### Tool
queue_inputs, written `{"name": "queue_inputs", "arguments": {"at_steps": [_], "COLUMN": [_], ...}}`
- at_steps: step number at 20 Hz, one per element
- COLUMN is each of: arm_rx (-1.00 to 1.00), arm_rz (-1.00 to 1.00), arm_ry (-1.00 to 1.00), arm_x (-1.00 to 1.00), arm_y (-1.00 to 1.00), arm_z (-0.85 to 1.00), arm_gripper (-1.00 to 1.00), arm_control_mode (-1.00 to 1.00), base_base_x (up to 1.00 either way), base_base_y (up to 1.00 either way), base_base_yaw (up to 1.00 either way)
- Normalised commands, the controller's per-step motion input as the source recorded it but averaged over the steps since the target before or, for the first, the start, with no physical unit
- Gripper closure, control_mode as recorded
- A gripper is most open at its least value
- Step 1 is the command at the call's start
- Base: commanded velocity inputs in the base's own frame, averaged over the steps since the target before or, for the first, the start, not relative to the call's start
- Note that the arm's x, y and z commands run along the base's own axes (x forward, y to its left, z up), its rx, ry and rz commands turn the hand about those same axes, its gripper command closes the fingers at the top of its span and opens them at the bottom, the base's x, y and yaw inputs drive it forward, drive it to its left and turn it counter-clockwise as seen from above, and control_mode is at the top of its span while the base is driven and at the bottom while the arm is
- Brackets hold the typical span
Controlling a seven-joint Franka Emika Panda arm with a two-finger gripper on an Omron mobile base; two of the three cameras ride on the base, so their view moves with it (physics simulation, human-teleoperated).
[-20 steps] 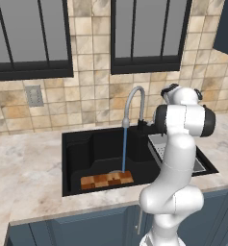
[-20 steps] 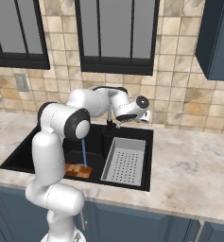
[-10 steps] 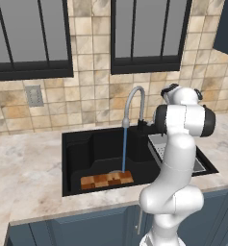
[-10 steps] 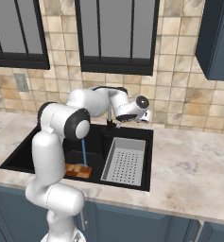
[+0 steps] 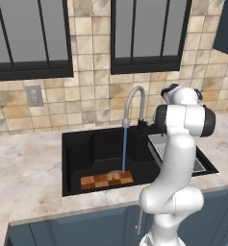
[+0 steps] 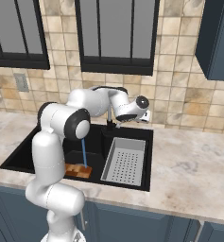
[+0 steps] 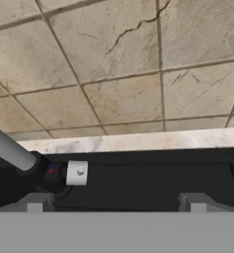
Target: Turn on the sink faucet with hot water and rinse the cutting board for ten seconds, then turn off the faucet. Push the cutting board to reach the water if necessary.
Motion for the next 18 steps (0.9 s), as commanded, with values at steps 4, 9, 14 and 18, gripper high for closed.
{"name": "queue_inputs", "arguments": {"at_steps": [4, 9, 14, 18], "arm_rx": [0.0, 0.0, 0.0, 0.0], "arm_rz": [0.0, 0.0, 0.0, 0.0], "arm_ry": [0.0, 0.0, 0.0, 0.0], "arm_x": [0.0, 0.0, 0.0, 0.0], "arm_y": [0.0, 0.0, 0.0, 0.0], "arm_z": [0.0, 0.0, 0.0, 0.0], "arm_gripper": [-1.0, -1.0, -1.0, -1.0], "arm_control_mode": [-1.0, -1.0, -1.0, -1.0], "base_base_x": [0.0, 0.0, 0.0, 0.0], "base_base_y": [0.0, 0.0, 0.0, 0.0], "base_base_yaw": [0.0, 0.0, 0.0, 0.0]}}
